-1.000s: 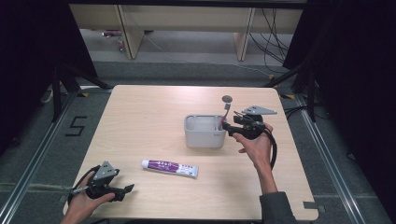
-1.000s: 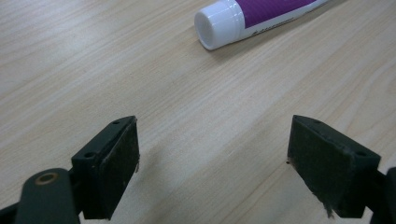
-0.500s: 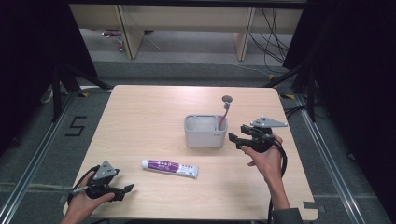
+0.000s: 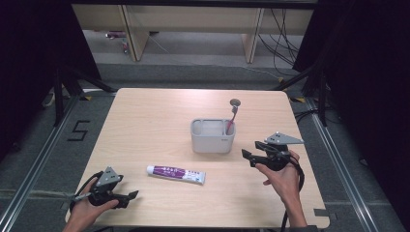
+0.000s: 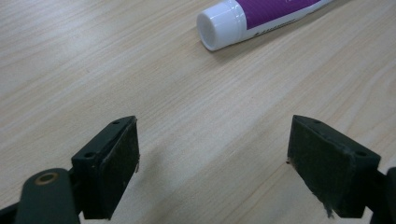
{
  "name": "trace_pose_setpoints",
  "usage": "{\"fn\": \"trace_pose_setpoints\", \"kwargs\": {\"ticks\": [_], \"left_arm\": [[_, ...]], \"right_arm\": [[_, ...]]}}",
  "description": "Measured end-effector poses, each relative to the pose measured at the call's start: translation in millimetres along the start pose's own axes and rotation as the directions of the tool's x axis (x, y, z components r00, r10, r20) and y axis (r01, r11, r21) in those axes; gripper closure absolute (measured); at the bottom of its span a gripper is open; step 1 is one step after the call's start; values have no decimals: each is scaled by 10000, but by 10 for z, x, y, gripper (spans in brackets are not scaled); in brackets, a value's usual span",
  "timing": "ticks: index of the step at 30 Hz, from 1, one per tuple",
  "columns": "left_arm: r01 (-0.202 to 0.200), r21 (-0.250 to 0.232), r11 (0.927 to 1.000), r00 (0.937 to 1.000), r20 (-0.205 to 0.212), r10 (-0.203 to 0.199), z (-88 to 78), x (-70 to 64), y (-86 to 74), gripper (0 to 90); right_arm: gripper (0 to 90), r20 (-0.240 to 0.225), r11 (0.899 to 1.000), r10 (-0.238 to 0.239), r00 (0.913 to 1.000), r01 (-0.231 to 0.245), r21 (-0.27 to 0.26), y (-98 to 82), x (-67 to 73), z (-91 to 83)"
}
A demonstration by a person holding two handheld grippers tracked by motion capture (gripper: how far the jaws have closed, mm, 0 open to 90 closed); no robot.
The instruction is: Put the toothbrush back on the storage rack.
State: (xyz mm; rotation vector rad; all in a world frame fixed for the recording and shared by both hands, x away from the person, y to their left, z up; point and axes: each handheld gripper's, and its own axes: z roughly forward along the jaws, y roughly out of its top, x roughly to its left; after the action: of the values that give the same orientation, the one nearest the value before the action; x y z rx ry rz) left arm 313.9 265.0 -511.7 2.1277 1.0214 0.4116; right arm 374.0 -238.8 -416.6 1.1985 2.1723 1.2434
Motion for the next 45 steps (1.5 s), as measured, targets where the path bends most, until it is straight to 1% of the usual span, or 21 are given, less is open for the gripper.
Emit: {"fn": "trace_pose_setpoints", "kwargs": {"ticks": [2,5,8,9,10,12,13,16,18,19,21,27,28,31,33,35,36,37,40,44,45], "left_arm": [[-136,45,9999,9999,8,136,-5,7,-2,163],[-150,61,9999,9999,15,150,-5,9,-1,164],[-21,-5,10000,10000,-2,21,-3,0,2,163],[-27,-8,10000,10000,-4,27,-3,1,3,163],[-26,-7,10000,10000,-7,26,-3,1,2,163],[-22,-9,10000,10000,4,22,-3,-2,1,163],[-235,114,9997,9997,-42,236,-11,14,1,163],[-42,0,10000,10000,-6,42,-5,2,2,163],[-27,-4,10000,10000,-3,27,-4,0,1,163],[-34,-3,10000,10000,-3,34,-4,1,2,163],[-30,5,10000,10000,-6,30,-4,0,1,163],[-113,46,9999,9999,43,113,-6,3,-1,163],[-126,74,9999,9999,33,126,-4,2,-1,163],[-135,76,9999,9999,45,134,0,6,-2,163],[-397,284,9988,9992,4,397,-23,26,2,163],[-418,315,9986,9991,6,418,-25,27,2,163],[-485,397,9980,9988,-43,487,-28,31,3,163],[-269,243,9993,9996,-46,270,-13,17,1,163],[-439,347,9984,9990,11,439,-26,26,3,163],[-328,287,9991,9994,-55,329,-18,21,1,163],[-306,272,9992,9995,-45,307,-16,19,0,163]], "right_arm": [[373,5,9998,190,9998,-190,41,-46,15,-11],[373,65,10000,-56,10000,55,62,-107,-2,-40],[363,-44,9995,316,9995,-316,87,-181,31,-54],[353,0,9999,-61,10000,61,129,-198,7,-65],[343,-85,9991,262,9996,-259,322,-227,32,-76],[329,-77,9994,219,9997,-216,263,-273,23,-80],[323,-54,9992,176,9998,-174,353,-286,18,-89],[310,-34,9985,240,9997,-238,497,-355,23,-101],[309,-140,9957,707,9974,-697,608,-400,62,-110],[309,-34,9982,251,9997,-248,554,-416,45,-120],[309,-195,9971,489,9986,-477,597,-462,85,-121],[309,-370,9956,523,9979,-492,802,-592,162,-153],[309,-310,9962,141,9994,-114,861,-606,148,-169],[309,-375,9948,418,9984,-381,943,-677,193,-181],[309,-378,9941,471,9982,-431,1000,-740,216,-161],[309,-367,9939,181,9992,-140,1092,-753,206,-167],[309,-434,9936,379,9983,-330,1079,-771,230,-165],[309,-374,9933,165,9992,-121,1146,-777,232,-180],[309,-384,9928,94,9992,-47,1197,-798,261,-199],[309,-443,9913,334,9985,-275,1290,-860,314,-214],[309,-445,9922,56,9990,0,1248,-888,312,-229]]}}
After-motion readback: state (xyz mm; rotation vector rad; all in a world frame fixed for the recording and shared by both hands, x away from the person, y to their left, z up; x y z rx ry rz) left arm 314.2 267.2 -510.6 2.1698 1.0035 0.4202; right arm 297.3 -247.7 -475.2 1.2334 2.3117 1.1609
